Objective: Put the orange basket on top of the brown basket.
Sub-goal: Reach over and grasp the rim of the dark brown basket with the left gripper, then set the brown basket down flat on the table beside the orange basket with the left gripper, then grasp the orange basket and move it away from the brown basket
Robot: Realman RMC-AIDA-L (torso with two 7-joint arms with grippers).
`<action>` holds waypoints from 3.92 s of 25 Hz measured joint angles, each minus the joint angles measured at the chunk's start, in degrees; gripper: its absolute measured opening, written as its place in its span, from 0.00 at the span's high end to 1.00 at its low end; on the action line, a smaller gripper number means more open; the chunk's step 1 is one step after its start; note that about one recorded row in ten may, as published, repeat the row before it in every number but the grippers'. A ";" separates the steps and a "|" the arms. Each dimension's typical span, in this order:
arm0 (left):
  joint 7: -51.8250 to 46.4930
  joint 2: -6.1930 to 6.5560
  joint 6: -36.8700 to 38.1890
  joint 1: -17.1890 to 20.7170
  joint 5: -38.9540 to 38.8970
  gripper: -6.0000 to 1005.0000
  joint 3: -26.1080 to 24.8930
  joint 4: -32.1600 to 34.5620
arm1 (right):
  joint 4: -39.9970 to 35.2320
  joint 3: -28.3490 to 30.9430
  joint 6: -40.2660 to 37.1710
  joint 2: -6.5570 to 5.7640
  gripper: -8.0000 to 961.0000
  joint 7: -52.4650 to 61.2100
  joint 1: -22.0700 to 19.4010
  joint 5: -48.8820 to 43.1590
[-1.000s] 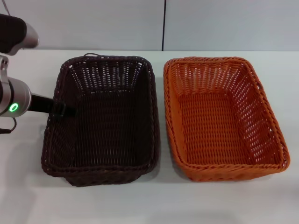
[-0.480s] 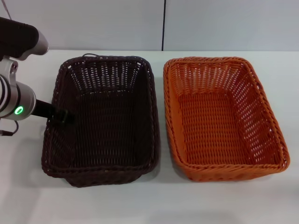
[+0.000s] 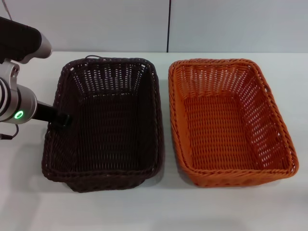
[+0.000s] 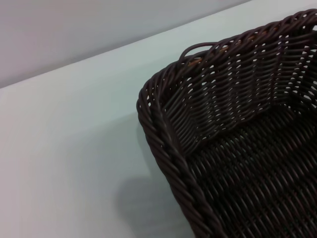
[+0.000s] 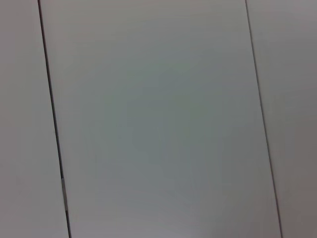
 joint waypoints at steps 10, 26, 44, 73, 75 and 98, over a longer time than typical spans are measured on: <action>2.58 0.01 0.08 0.00 -0.32 0.71 -0.02 -0.86 | -0.04 0.26 0.03 0.00 0.16 0.00 0.10 0.00; 43.50 0.52 -25.04 -6.13 -11.91 0.75 -21.56 -15.06 | -2.49 0.25 0.54 -0.06 0.16 0.00 -0.72 0.02; 52.48 0.40 -34.25 -11.94 -11.56 0.79 -22.61 -18.20 | -5.05 -0.69 0.50 0.18 0.16 -0.39 -0.84 -0.09; 50.44 -0.07 -9.17 -22.27 -8.42 0.48 -12.85 8.26 | -3.11 -0.34 -0.26 -0.24 0.16 -0.60 0.65 -0.08; 49.78 -0.15 -6.52 -20.56 -9.73 0.44 -12.95 5.28 | -2.92 -0.35 -0.52 -0.28 0.16 -0.63 0.75 -0.08; -2.46 -0.02 112.79 21.13 -15.72 0.16 8.50 38.18 | -71.76 32.81 -127.85 -3.50 0.16 -10.90 13.14 -25.65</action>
